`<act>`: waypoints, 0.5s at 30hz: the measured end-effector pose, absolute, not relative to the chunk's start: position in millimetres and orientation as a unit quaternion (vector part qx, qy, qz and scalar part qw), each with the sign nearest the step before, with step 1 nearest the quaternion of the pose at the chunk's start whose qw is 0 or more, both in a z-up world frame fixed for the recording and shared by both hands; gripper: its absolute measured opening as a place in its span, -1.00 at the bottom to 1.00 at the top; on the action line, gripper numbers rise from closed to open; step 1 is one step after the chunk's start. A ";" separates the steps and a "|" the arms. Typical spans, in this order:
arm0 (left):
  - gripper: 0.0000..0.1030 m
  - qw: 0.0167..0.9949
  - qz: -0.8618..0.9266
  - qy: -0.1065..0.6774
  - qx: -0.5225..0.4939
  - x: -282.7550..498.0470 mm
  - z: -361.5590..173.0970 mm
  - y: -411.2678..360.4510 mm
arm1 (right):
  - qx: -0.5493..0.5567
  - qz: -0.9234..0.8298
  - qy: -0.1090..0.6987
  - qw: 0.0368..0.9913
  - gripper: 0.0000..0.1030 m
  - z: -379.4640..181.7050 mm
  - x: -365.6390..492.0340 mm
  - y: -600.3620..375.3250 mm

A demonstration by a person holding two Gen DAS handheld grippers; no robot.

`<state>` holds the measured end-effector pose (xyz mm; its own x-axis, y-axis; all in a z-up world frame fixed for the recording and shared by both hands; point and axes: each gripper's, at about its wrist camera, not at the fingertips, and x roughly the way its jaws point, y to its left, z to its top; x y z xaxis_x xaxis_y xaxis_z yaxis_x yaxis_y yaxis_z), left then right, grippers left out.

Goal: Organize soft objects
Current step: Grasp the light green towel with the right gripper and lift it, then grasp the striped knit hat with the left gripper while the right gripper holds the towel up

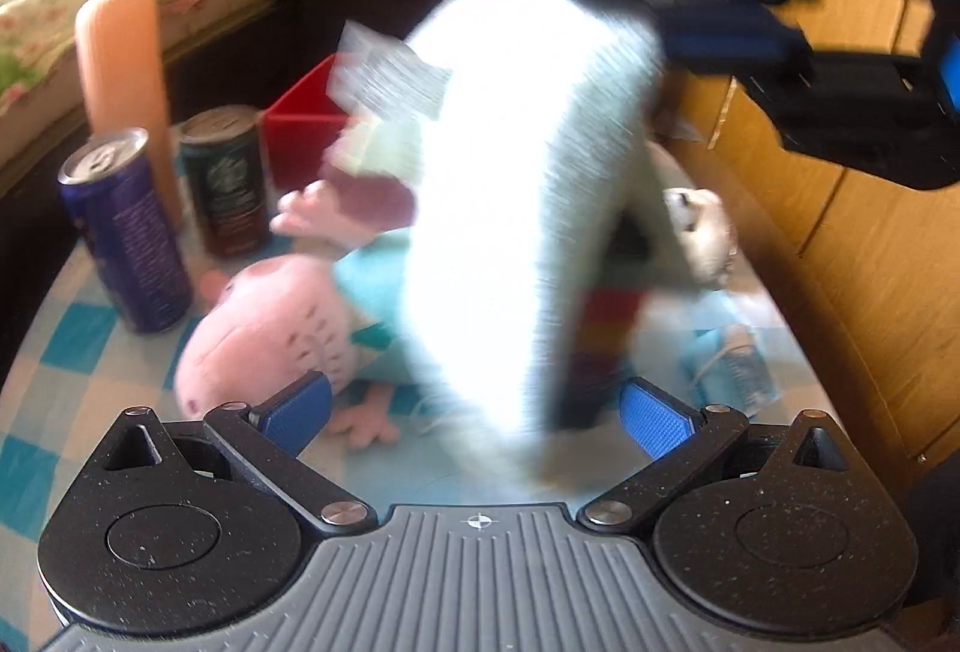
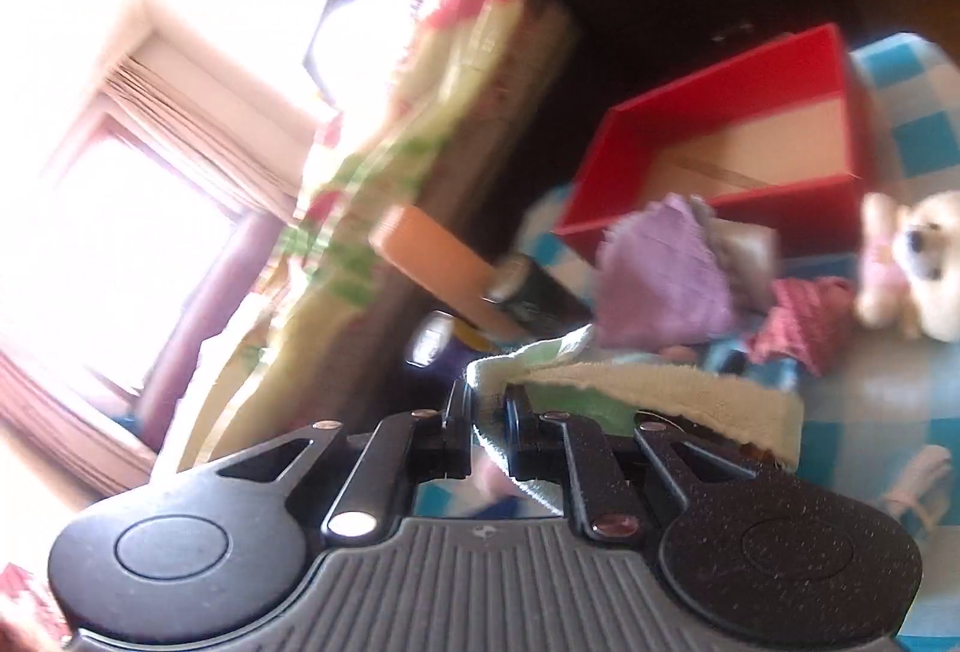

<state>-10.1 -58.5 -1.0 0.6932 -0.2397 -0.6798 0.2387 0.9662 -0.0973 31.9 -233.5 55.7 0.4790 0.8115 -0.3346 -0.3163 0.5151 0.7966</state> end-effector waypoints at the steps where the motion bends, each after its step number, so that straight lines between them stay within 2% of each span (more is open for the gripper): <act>1: 0.89 0.920 -0.135 0.367 0.004 -10.9 -1.1 -62.5 | 0.367 0.372 0.364 0.771 -1.00 55.1 34.8 -233.2; 2: 0.89 0.921 -0.135 0.365 0.011 -11.9 -1.9 -65.9 | 0.385 0.382 0.361 0.758 -1.00 56.0 34.8 -234.6; 5: 0.89 0.924 -0.124 0.359 0.035 -15.9 -6.1 -70.5 | 0.343 0.335 0.364 0.799 -1.00 55.5 36.1 -234.2; 7: 0.89 0.929 -0.116 0.347 0.051 -17.4 -8.7 -70.0 | 0.411 0.358 0.379 0.748 -1.00 40.4 41.0 -243.1; 12: 0.89 0.930 -0.109 0.342 0.083 -19.6 -14.2 -77.1 | 0.466 0.403 0.349 0.706 -1.00 46.8 44.0 -253.2; 14: 0.89 0.928 -0.113 0.341 0.097 -20.2 -15.4 -80.7 | 0.379 0.357 0.350 0.779 -1.00 56.7 43.4 -247.6; 15: 0.89 0.928 -0.115 0.340 0.097 -21.8 -14.9 -82.1 | 0.374 0.339 0.359 0.785 -1.00 50.7 45.2 -248.1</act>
<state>-21.8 -82.1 -14.9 0.7420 -0.1469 -0.6541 0.2788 0.9549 0.1018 45.2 -248.1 50.7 0.5126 0.8005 -0.3105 -0.2641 0.4911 0.8301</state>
